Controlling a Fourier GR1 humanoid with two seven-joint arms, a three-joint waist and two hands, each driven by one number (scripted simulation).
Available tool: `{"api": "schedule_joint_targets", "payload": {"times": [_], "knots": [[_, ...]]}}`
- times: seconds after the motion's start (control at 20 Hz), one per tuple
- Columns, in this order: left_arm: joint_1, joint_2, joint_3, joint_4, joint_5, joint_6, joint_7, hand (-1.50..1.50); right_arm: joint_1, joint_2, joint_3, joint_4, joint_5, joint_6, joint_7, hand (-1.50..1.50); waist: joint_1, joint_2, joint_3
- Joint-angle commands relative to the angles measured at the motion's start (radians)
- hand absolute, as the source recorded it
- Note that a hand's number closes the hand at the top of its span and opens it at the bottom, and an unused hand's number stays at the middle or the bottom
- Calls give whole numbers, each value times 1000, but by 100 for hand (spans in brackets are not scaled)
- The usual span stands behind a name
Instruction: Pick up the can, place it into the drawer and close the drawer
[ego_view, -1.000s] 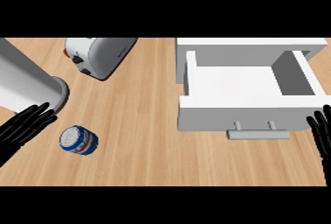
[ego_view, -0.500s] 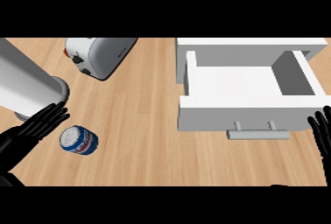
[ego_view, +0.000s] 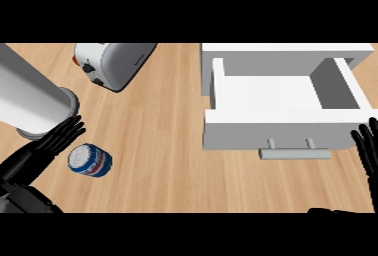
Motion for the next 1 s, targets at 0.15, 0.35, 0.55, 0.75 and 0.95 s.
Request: {"api": "schedule_joint_targets", "payload": {"times": [0.15,0.35,0.55,0.75,0.95], "knots": [[-37,86,5,219,-148,-20,-276,-150,-9,28,34,-5,32,-1,19,-150,-2,1,-1],[-61,85,-32,322,-200,29,-336,-150,41,58,42,-60,36,-4,7,-150,-5,0,-1],[-107,104,-52,402,-217,56,-379,-150,-5,15,-17,8,-4,24,-12,-150,-3,1,0],[-126,159,-64,499,-225,39,-448,-150,-39,3,-37,77,22,19,-50,-150,-2,2,0],[-149,150,-98,585,-260,107,-535,-150,-20,6,-49,7,-31,28,8,-150,-5,2,-1]]}}
